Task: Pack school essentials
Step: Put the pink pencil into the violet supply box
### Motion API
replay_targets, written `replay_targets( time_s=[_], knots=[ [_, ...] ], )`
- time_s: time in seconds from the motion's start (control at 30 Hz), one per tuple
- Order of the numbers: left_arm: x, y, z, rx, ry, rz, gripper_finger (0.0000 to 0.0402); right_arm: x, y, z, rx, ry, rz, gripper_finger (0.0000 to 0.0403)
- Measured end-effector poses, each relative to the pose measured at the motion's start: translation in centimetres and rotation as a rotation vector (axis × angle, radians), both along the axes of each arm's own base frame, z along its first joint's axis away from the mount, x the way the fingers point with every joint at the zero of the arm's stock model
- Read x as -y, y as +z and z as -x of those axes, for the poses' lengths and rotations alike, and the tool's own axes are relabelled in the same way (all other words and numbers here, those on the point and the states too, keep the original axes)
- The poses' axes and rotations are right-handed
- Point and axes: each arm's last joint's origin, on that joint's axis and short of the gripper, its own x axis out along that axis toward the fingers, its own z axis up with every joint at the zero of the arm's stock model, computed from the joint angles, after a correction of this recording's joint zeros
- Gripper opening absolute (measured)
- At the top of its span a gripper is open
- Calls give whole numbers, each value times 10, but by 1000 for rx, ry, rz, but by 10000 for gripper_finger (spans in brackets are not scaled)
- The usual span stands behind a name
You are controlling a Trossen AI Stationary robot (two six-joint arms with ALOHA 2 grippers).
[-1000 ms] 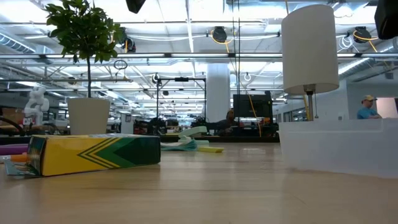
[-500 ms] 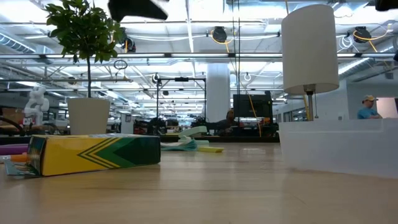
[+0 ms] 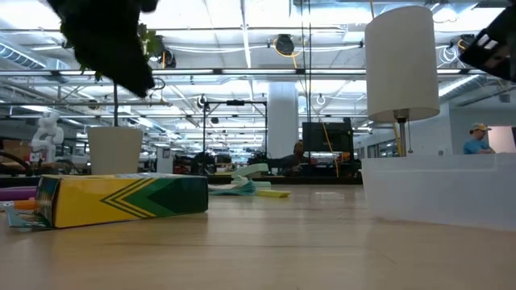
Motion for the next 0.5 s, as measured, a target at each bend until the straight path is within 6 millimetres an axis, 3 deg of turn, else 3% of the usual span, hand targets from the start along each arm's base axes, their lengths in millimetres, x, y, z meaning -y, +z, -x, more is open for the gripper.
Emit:
replay_targets(
  time_s=[0.3, 0.5],
  knots=[
    [-8, -37, -15, -182, 157, 157, 223, 6, 4, -12, 71, 73, 48, 65],
    [-12, -56, -14, -334, 224, 194, 223, 10, 4, -15, 79, 78, 65, 65]
  ],
)
